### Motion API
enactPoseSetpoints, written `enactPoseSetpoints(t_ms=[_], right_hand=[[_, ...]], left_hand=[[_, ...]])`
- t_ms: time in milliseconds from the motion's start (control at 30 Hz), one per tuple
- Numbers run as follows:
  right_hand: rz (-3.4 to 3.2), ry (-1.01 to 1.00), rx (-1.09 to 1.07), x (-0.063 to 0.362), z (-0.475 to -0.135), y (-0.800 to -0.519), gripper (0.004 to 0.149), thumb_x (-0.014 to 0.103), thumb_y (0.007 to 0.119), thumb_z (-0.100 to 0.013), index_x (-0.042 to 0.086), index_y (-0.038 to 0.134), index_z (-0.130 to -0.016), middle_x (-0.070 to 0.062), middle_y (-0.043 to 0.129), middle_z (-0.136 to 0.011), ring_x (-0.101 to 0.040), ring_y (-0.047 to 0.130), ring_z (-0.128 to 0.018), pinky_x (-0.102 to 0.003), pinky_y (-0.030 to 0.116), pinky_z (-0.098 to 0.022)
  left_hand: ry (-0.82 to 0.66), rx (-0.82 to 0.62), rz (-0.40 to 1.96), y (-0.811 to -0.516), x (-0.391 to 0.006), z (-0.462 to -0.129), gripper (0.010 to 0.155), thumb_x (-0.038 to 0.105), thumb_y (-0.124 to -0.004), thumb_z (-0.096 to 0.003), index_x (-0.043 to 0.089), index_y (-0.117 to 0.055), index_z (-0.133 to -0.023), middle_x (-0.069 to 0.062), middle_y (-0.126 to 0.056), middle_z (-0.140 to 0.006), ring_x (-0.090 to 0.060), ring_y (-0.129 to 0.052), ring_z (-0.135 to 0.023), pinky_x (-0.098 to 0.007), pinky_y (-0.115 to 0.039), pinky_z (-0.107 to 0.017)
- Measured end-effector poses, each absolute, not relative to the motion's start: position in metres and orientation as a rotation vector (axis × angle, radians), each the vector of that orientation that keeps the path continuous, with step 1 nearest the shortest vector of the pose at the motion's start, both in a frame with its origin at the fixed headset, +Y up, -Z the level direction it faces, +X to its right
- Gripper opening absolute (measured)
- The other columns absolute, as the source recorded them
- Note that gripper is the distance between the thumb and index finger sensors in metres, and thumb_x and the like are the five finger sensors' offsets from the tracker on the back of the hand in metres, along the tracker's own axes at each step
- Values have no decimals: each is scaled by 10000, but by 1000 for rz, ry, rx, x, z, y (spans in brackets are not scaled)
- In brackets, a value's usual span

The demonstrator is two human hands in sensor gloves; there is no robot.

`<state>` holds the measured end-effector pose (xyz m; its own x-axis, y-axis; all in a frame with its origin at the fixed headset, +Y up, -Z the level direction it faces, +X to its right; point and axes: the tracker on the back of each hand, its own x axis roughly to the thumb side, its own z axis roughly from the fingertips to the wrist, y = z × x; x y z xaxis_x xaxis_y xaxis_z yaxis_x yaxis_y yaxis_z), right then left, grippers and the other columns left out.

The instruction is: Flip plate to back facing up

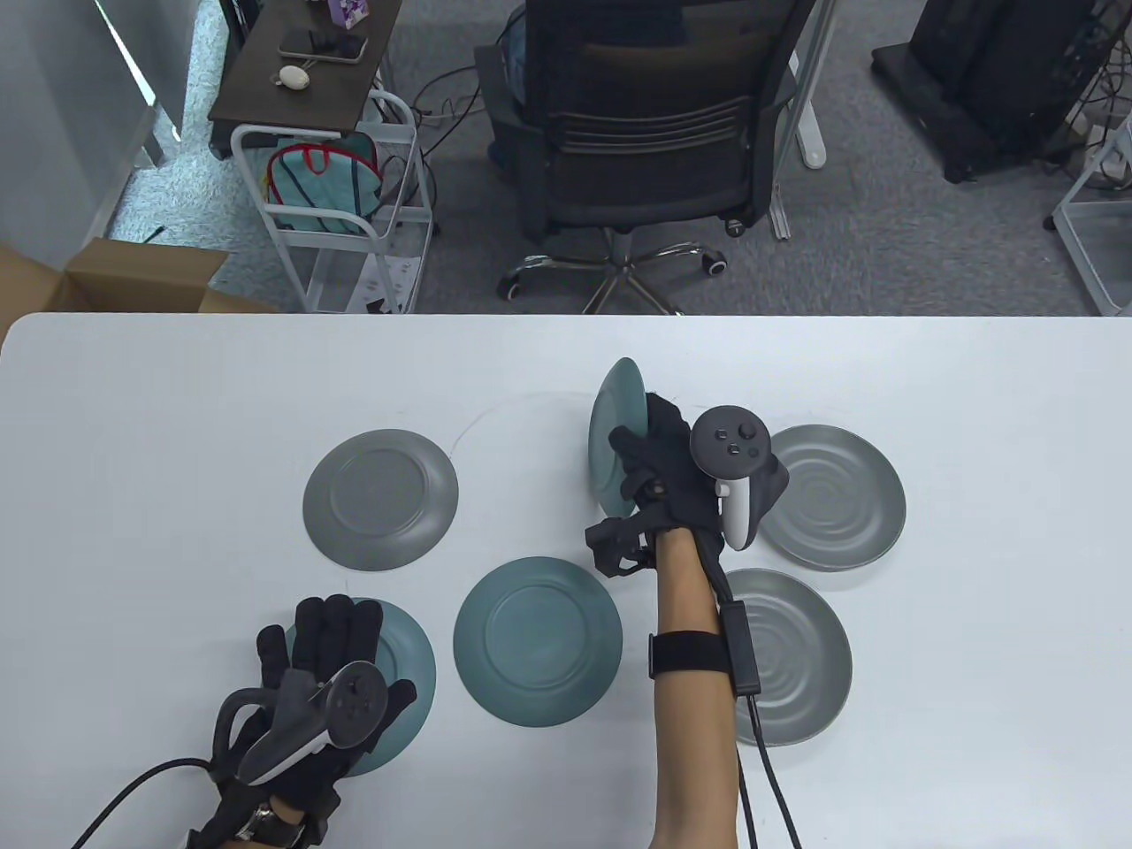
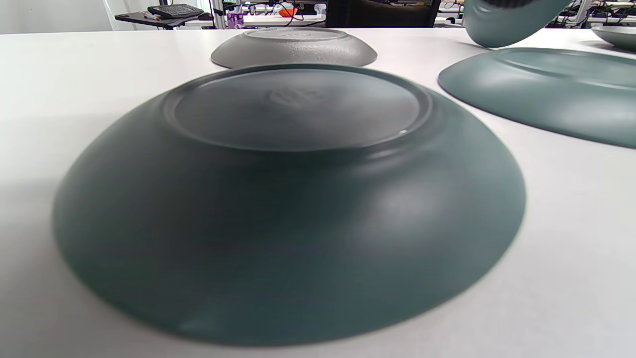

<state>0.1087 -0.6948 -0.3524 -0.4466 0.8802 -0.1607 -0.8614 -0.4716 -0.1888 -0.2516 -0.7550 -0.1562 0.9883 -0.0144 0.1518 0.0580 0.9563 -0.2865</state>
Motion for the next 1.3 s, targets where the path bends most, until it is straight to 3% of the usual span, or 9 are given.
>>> enactPoseSetpoints(t_ms=[633,1300], right_hand=[[2012,-14,-450,127,-354,-721,648,280,858,-457,1,589,-976,-175,863,-776,-320,973,-550,-317,875,-352],[2106,171,-657,135,-358,-754,740,348,810,-476,-45,510,-1027,-216,847,-776,-359,955,-534,-356,863,-365]], left_hand=[[-143,-297,-48,-755,-252,-157,886,700,-486,-557,176,-159,-1192,-193,-196,-1213,-483,-245,-1171,-707,-223,-756],[-138,-297,-52,-755,-252,-157,884,699,-485,-557,176,-163,-1193,-195,-196,-1213,-485,-248,-1171,-708,-223,-755]])
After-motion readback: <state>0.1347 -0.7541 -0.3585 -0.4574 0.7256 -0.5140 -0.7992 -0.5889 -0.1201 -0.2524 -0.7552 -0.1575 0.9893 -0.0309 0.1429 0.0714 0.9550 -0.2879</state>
